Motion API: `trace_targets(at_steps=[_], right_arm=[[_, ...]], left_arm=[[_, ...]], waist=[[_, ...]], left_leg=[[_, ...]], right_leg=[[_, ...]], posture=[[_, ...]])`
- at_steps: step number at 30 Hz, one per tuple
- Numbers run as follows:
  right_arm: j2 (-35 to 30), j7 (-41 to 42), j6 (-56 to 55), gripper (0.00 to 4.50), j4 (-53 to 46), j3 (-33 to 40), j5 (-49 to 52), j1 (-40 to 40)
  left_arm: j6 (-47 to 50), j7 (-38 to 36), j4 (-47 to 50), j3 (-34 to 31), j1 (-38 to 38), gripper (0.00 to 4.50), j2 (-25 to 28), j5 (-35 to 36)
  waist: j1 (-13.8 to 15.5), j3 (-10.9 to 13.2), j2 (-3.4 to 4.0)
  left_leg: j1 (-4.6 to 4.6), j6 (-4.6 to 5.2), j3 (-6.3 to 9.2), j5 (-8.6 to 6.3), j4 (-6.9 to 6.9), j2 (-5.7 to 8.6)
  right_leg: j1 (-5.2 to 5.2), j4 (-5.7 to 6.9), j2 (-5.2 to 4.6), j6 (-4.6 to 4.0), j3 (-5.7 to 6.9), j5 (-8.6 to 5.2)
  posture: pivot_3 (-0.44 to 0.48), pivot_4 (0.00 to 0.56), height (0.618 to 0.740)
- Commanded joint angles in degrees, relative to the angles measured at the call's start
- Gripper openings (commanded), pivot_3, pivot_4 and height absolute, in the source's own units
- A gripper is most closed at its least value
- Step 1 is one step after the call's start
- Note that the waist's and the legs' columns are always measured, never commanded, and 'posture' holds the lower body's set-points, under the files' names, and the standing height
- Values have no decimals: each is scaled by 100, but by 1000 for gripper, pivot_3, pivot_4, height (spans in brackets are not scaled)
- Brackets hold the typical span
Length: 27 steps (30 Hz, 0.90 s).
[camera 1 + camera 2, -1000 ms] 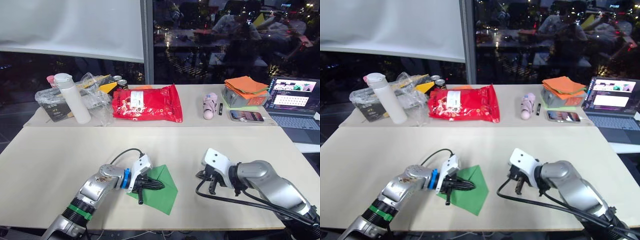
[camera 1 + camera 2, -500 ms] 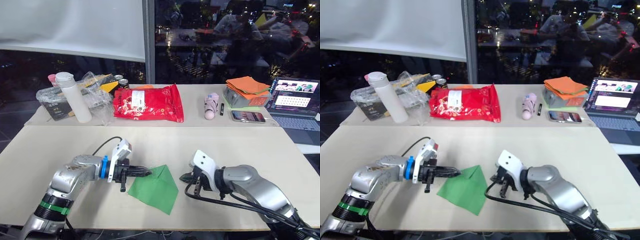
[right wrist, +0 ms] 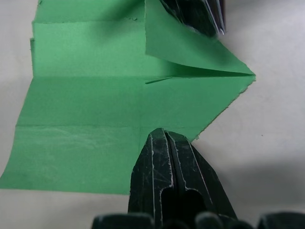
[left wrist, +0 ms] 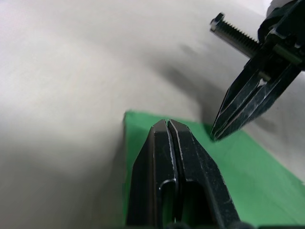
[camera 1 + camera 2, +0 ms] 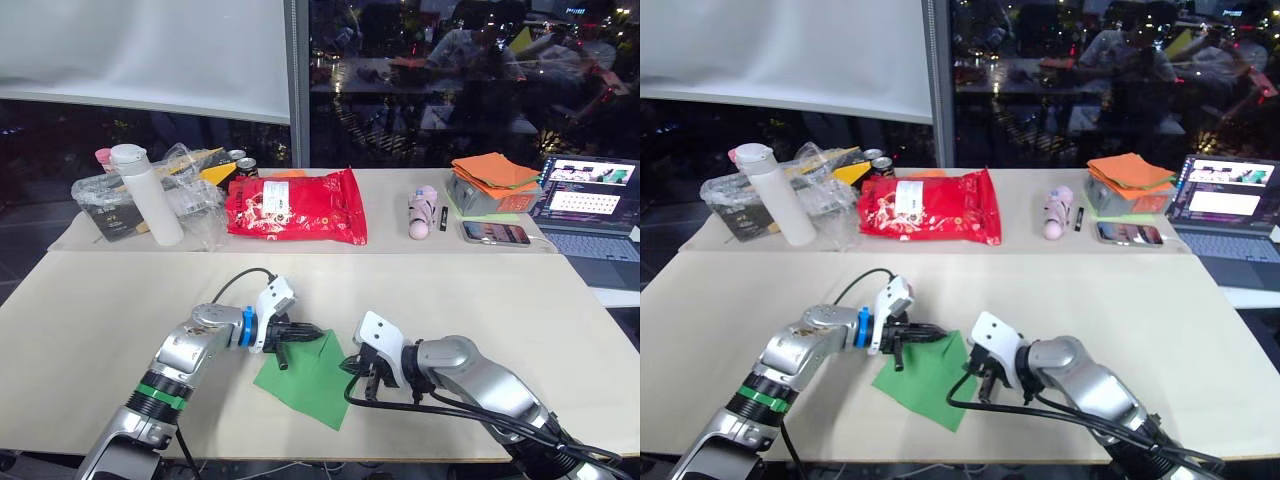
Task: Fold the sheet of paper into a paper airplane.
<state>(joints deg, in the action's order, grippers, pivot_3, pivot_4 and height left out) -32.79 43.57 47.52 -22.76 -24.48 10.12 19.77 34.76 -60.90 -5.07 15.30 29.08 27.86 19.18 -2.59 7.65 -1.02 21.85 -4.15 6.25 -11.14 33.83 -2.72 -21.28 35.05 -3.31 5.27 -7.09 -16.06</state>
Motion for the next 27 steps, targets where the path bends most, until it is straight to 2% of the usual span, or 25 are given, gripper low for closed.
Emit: trace_targets(at_steps=[1, 5, 9, 13, 20, 27], right_arm=[[-90, -24, 6, 0, -127, 179, -3, 65], [-222, 4, 185, 0, -383, 482, 178, 23], [-629, 126, 351, 0, -731, 769, 344, -178], [-801, 258, 239, 0, -762, 504, 345, -422], [-898, 543, 200, 0, -588, -40, 197, -169], [-651, 774, -278, 0, -98, -236, 150, -24]], left_arm=[[-224, -231, 87, 221, -13, 41, 76, -152], [-361, -344, 11, 413, -117, 41, 167, -336], [-480, -350, -192, 443, -153, 41, 153, -467], [-553, -380, -354, 395, -180, 41, 173, -479], [-673, -297, -602, 169, -187, 41, 205, -468], [-634, -247, -523, 16, -368, 41, 231, -438]], waist=[[1, 0, 0], [9, 0, 1], [24, 0, 1], [17, -2, -1], [-11, -4, 3], [-26, -7, -1]], left_leg=[[0, 0, 0, 0, 0, 0], [2, 0, 0, 0, 1, 0], [3, 0, 0, 0, 1, 0], [-1, 0, 0, 0, 1, 0], [-13, 0, 0, 0, 2, -1], [-17, 0, 0, 0, 0, -1]], right_leg=[[0, 1, 0, 0, 0, 0], [0, 0, 0, 0, 0, 0], [0, -1, 0, 0, 0, 0], [4, -3, 0, 0, 0, -1], [6, 3, 0, 0, 0, -1], [10, 3, 0, 1, -1, -1]], posture=[[0, 150, 732], [0, 150, 732], [0, 150, 732], [0, 150, 732], [0, 150, 732], [0, 150, 732]])
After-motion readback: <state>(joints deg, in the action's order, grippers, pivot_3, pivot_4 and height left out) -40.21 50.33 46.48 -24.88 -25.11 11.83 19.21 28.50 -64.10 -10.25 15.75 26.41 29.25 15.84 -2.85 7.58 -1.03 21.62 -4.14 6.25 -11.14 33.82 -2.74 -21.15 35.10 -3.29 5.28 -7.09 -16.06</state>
